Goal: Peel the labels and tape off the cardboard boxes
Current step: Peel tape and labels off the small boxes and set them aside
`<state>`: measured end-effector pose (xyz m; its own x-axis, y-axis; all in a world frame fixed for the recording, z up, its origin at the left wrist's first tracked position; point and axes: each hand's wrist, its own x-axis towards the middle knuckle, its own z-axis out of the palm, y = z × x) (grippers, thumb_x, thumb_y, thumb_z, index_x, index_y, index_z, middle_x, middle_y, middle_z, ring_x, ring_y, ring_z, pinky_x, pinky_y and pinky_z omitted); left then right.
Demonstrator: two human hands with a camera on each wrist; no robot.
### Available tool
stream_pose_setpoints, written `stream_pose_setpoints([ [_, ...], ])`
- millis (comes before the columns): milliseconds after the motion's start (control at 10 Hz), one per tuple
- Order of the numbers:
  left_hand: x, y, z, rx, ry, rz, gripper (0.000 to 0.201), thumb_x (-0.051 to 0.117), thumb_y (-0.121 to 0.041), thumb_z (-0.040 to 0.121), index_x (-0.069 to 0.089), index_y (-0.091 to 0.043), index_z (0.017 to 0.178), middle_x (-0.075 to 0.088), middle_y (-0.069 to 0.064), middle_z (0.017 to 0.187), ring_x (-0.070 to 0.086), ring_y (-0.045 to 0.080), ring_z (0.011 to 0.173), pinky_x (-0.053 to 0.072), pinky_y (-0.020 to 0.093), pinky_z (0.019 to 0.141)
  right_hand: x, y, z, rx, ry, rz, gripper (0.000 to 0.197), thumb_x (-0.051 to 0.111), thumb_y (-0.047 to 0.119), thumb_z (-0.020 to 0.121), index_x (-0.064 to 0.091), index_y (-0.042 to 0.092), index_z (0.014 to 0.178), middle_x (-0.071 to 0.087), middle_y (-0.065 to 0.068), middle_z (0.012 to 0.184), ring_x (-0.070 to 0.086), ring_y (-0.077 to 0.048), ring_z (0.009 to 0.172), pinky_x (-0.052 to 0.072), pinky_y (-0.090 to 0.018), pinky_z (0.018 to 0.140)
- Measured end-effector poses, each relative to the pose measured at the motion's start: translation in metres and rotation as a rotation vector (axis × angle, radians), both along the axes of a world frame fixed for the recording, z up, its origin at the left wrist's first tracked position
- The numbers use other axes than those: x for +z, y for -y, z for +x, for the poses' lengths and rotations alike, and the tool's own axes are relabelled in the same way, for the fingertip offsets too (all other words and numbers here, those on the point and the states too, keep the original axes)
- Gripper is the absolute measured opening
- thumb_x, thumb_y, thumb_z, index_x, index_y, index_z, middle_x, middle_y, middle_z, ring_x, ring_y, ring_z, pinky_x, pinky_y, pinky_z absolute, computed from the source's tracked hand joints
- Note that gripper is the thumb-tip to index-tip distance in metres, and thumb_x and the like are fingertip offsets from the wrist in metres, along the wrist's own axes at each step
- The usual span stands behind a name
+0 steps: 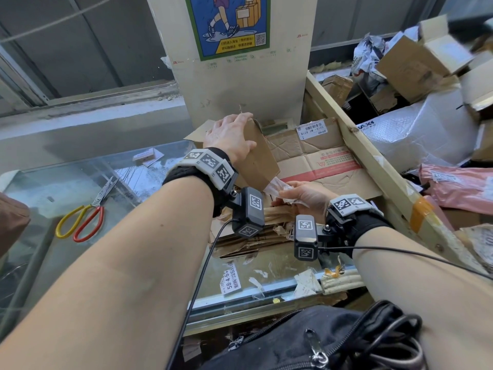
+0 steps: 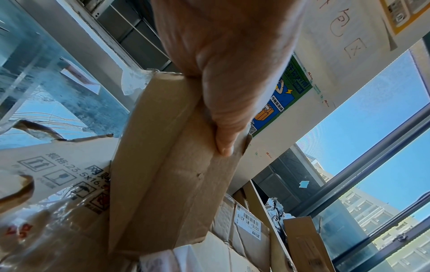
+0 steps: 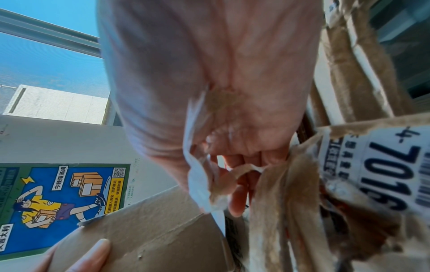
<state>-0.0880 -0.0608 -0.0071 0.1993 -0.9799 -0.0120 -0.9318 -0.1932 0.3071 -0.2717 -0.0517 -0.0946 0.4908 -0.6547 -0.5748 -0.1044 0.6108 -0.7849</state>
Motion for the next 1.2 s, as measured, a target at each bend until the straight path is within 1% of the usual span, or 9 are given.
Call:
stream_pose_setpoints([
  [200, 0.001, 0.001, 0.002, 0.011, -0.013, 0.004, 0.063, 0.058, -0.034, 0.094, 0.026, -0.037, 0.148, 0.029, 0.0, 0.154, 0.026, 0.028, 0.14, 0.025, 0.045, 0.114, 0.001, 0.0, -0.001, 0.006, -0.007, -0.013, 0.031, 0.052, 0.004, 0.094, 0.049, 0.002, 0.124, 0.064, -0.014, 0.09, 0.069, -0.018, 0.067, 0.056, -0.03, 0.059],
  [400, 0.003, 0.001, 0.008, 0.027, -0.031, 0.01, 0.062, 0.058, -0.033, 0.094, 0.026, -0.037, 0.148, 0.029, 0.002, 0.154, 0.028, 0.028, 0.139, 0.025, 0.044, 0.114, 0.003, 0.001, 0.0, 0.025, 0.005, -0.026, 0.017, 0.05, 0.003, 0.094, 0.055, 0.004, 0.11, 0.065, -0.013, 0.087, 0.069, -0.019, 0.068, 0.057, -0.032, 0.064],
  [500, 0.003, 0.001, 0.01, 0.031, -0.03, 0.015, 0.062, 0.058, -0.034, 0.094, 0.026, -0.038, 0.148, 0.031, 0.003, 0.153, 0.03, 0.028, 0.139, 0.027, 0.045, 0.114, 0.003, 0.0, 0.0, 0.009, 0.012, -0.018, 0.011, 0.05, 0.001, 0.094, 0.057, 0.006, 0.101, 0.065, -0.013, 0.085, 0.069, -0.018, 0.065, 0.057, -0.032, 0.062],
  [600, 0.004, 0.001, 0.012, 0.037, -0.032, 0.011, 0.062, 0.058, -0.033, 0.095, 0.026, -0.037, 0.148, 0.032, 0.004, 0.152, 0.031, 0.028, 0.138, 0.028, 0.045, 0.113, 0.004, 0.0, 0.0, 0.014, 0.004, -0.031, 0.012, 0.05, 0.0, 0.094, 0.058, 0.006, 0.1, 0.065, -0.013, 0.084, 0.069, -0.016, 0.063, 0.057, -0.029, 0.057],
  [700, 0.003, 0.002, 0.015, 0.055, -0.036, 0.01, 0.062, 0.058, -0.034, 0.094, 0.026, -0.038, 0.148, 0.034, 0.004, 0.151, 0.033, 0.03, 0.137, 0.029, 0.044, 0.112, 0.004, 0.0, -0.001, 0.037, -0.017, -0.043, 0.011, 0.05, 0.001, 0.094, 0.058, 0.007, 0.099, 0.066, -0.012, 0.083, 0.069, -0.016, 0.065, 0.057, -0.029, 0.059],
  [800, 0.002, 0.003, 0.016, 0.063, -0.039, 0.018, 0.062, 0.058, -0.034, 0.094, 0.025, -0.038, 0.148, 0.035, 0.006, 0.15, 0.035, 0.031, 0.135, 0.03, 0.043, 0.111, 0.005, -0.001, -0.002, 0.052, -0.036, -0.062, 0.01, 0.051, 0.002, 0.094, 0.058, 0.007, 0.099, 0.066, -0.011, 0.084, 0.068, -0.016, 0.067, 0.056, -0.027, 0.061],
  [1000, 0.003, 0.005, 0.017, 0.065, -0.037, 0.02, 0.062, 0.057, -0.033, 0.095, 0.025, -0.038, 0.148, 0.034, 0.006, 0.15, 0.034, 0.032, 0.136, 0.03, 0.044, 0.111, 0.003, 0.001, -0.003, 0.064, -0.045, -0.066, 0.01, 0.053, 0.004, 0.093, 0.059, 0.008, 0.1, 0.068, -0.01, 0.085, 0.066, -0.02, 0.077, 0.053, -0.036, 0.081],
  [1100, 0.003, 0.005, 0.022, 0.075, -0.056, 0.028, 0.061, 0.056, -0.033, 0.095, 0.025, -0.037, 0.148, 0.034, 0.006, 0.15, 0.034, 0.032, 0.136, 0.03, 0.045, 0.11, 0.004, 0.001, -0.003, 0.078, -0.046, -0.086, 0.011, 0.054, 0.005, 0.093, 0.059, 0.007, 0.102, 0.068, -0.01, 0.084, 0.066, -0.019, 0.075, 0.054, -0.035, 0.078],
  [1200, 0.003, 0.006, 0.022, 0.062, -0.058, 0.023, 0.062, 0.056, -0.033, 0.095, 0.024, -0.038, 0.148, 0.034, 0.006, 0.15, 0.034, 0.031, 0.136, 0.03, 0.045, 0.111, 0.002, 0.001, -0.005, 0.089, -0.043, -0.124, 0.013, 0.054, 0.003, 0.092, 0.06, 0.006, 0.103, 0.068, -0.009, 0.083, 0.066, -0.019, 0.077, 0.052, -0.035, 0.083],
])
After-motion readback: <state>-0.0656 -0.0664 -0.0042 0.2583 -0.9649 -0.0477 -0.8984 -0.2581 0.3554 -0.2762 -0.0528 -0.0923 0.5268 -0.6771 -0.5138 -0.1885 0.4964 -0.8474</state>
